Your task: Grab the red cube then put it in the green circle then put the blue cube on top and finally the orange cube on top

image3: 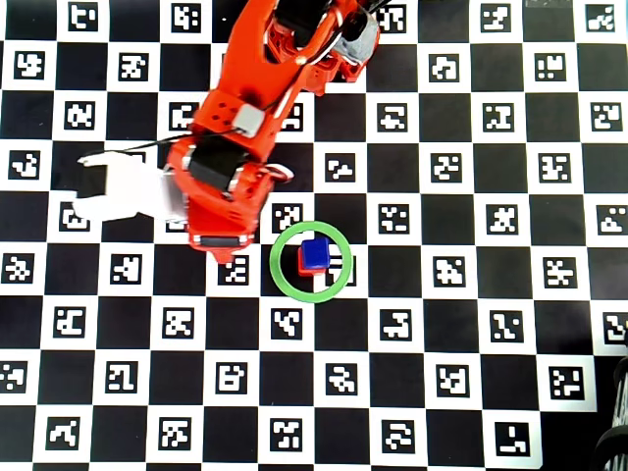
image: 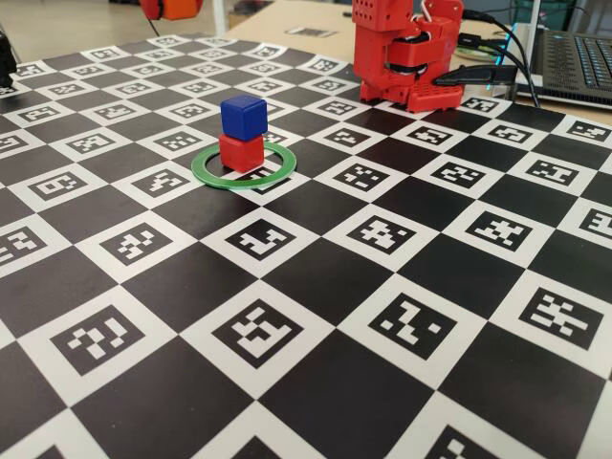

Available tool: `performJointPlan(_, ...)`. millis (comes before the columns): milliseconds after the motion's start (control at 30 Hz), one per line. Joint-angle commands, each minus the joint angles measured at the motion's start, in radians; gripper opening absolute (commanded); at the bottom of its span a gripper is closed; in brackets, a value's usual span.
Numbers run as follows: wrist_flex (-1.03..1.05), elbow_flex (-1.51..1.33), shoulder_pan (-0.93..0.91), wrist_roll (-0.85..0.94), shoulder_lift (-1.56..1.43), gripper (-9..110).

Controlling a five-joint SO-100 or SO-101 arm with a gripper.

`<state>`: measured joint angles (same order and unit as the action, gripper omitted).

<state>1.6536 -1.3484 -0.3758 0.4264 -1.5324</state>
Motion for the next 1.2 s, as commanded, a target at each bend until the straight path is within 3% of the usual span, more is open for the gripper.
performJointPlan(0, -0.02, -0.026, 0.055, -0.032, -0.121, 6)
performJointPlan(1167, -0.192, -0.235, 0.313, -0.307, -0.147, 6)
